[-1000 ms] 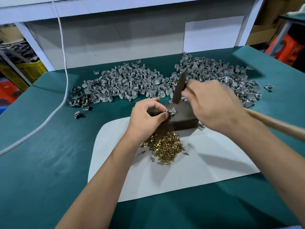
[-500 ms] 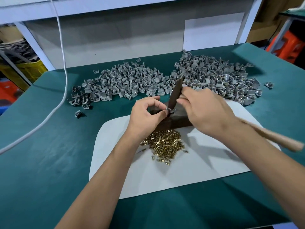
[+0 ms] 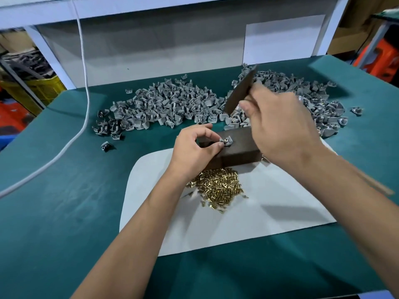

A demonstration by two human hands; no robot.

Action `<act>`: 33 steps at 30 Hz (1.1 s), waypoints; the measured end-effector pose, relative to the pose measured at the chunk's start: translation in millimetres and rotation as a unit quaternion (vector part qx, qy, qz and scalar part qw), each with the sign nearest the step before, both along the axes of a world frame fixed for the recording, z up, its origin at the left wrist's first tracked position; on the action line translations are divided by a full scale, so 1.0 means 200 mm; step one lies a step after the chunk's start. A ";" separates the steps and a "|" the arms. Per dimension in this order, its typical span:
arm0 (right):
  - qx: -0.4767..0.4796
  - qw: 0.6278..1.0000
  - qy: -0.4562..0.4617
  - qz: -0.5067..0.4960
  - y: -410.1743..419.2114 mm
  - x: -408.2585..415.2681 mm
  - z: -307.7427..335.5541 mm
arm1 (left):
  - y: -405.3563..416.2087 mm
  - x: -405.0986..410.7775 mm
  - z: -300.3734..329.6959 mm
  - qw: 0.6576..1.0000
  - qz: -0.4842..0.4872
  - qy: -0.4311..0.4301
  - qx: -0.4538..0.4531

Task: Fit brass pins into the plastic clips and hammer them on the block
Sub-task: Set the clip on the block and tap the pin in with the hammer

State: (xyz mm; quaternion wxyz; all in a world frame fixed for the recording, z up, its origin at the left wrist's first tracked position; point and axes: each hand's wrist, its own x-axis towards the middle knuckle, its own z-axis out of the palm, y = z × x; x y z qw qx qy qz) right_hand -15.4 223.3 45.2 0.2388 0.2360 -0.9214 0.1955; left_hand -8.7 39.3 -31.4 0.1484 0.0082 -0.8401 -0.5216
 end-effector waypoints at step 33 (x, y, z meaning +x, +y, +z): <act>0.138 0.925 -0.321 0.151 0.31 -0.07 -0.12 | 0.00 0.03 0.02 0.998 -0.039 -0.020 0.033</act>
